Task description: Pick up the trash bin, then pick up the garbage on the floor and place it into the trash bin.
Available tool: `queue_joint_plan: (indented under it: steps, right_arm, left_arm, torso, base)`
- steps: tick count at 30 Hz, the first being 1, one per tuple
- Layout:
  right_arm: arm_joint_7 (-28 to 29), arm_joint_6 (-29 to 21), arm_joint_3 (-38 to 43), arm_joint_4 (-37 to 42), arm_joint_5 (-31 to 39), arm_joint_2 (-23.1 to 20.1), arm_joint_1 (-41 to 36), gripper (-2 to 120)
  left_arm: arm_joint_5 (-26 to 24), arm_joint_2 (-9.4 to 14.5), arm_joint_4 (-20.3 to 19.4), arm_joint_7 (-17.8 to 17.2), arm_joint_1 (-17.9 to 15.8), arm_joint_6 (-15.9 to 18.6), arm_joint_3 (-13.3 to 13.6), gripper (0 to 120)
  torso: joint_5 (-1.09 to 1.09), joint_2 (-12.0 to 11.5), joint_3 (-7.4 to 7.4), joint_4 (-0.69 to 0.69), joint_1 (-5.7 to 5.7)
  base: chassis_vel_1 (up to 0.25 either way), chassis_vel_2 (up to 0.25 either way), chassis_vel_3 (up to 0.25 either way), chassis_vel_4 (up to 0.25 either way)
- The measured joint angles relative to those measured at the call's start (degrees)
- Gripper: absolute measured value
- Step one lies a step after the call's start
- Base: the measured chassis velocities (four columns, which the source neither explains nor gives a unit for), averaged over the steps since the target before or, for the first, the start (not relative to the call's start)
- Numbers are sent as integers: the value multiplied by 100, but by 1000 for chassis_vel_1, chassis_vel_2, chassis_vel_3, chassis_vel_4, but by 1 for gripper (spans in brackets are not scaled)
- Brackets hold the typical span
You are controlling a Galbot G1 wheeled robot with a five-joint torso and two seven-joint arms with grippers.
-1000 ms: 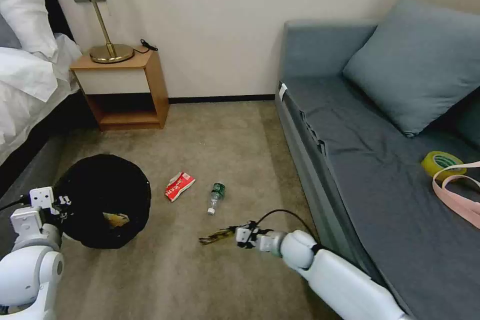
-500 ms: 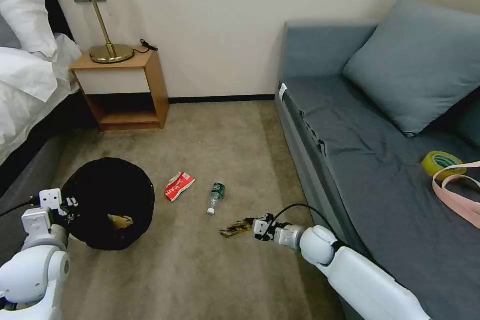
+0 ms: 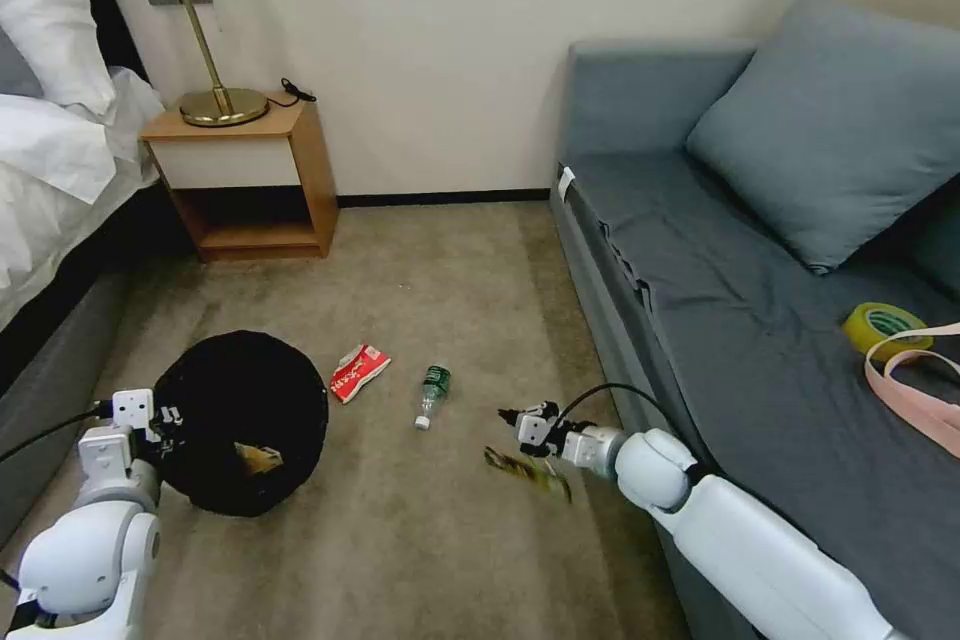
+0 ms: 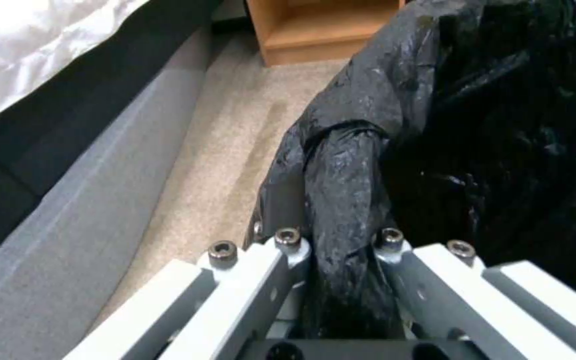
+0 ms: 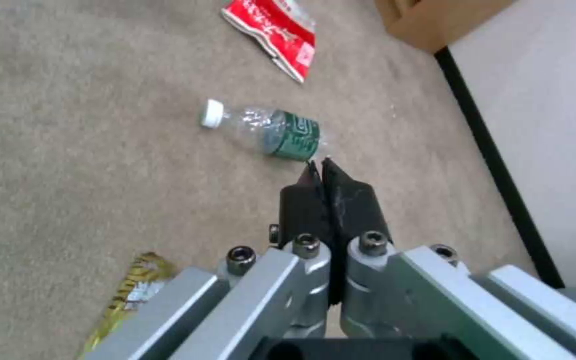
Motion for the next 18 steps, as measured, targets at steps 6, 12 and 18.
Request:
queue_joint_plan:
  steps: [6,12,18]
  right_arm:
    - [-40,-9,-92,-307,31,-16,-34,0]
    - [-100,-51,-298,-684,132,37,86,0]
    - [-69,-96,-487,-901,-52,102,125,0]
  left_arm:
    - [22,-13,-24,1,-62,27,20,4]
    - [21,-20,-56,0,-20,32,-29,4]
    - [16,-46,-89,-3,45,20,-68,4]
  torso:
    - [1,0,0,0,0]
    - [1,0,0,0,0]
    - [0,0,0,0,0]
  base:
    - [0,0,0,0]
    - [0,0,0,0]
    - [0,0,0,0]
